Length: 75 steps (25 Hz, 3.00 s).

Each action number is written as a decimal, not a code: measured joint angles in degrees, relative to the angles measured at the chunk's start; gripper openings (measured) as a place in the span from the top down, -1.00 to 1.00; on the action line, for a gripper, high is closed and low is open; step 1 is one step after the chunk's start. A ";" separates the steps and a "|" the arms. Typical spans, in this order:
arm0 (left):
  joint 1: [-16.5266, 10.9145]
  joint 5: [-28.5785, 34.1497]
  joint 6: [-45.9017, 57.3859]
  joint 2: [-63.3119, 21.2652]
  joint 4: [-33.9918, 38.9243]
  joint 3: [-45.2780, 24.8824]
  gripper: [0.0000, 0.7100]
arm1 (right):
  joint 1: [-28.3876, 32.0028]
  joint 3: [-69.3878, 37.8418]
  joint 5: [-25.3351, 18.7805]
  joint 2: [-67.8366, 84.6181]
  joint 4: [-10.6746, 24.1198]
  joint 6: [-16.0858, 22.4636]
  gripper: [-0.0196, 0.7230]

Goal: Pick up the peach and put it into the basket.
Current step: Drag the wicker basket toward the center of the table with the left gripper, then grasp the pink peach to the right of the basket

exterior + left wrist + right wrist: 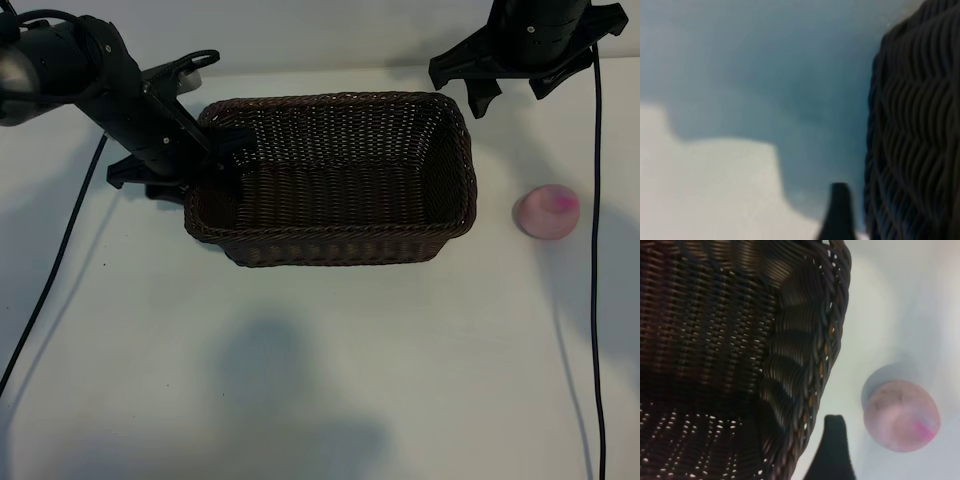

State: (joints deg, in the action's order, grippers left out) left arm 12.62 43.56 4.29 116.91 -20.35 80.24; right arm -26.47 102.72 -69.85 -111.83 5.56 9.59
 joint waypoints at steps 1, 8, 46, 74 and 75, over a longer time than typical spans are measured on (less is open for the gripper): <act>0.00 0.33 0.44 -0.39 0.60 0.05 -0.75 | 0.00 0.00 0.00 0.00 0.00 0.00 -0.64; 0.00 2.69 3.56 -7.49 7.56 0.05 -0.75 | 0.00 0.00 0.00 0.00 -0.02 0.00 -0.64; -3.38 4.72 4.84 -20.83 7.01 0.45 -0.65 | 0.00 0.00 0.00 0.00 -0.07 0.02 -0.64; -3.38 4.28 4.60 -20.83 7.01 0.45 -0.65 | 11.77 -27.99 20.43 0.60 -6.37 0.17 -0.64; -3.38 4.28 4.60 -20.83 7.01 0.45 -0.65 | 11.77 -28.99 22.43 0.60 -6.44 0.17 -0.64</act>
State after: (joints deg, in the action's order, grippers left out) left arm 9.24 47.84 8.90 96.08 -13.34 80.68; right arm -14.70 73.73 -47.42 -111.23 -0.88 9.76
